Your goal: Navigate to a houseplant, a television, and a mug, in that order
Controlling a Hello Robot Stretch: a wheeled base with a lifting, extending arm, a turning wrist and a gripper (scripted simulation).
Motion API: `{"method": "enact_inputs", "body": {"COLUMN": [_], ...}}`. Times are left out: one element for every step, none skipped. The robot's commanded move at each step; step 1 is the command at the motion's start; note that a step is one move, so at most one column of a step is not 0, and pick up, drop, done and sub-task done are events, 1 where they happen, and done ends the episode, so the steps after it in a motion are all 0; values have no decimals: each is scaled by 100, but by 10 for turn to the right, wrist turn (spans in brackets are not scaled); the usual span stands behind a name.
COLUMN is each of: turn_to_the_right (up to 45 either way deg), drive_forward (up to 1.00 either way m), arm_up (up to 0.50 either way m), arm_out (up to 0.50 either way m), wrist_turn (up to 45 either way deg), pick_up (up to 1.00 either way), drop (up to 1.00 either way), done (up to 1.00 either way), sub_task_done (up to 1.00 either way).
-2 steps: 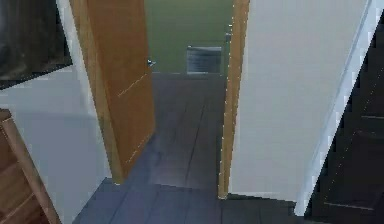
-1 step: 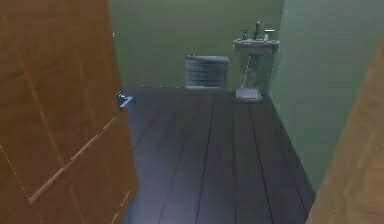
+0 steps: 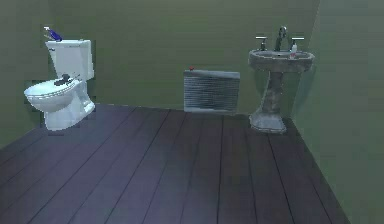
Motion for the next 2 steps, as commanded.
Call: {"method": "enact_inputs", "body": {"turn_to_the_right": [-60, 0], "drive_forward": [0, 40], "arm_up": [0, 0], "arm_out": [0, 0], "wrist_turn": [0, 0], "pick_up": [0, 0], "drop": [0, 0], "done": [0, 0], "sub_task_done": [0, 0]}}
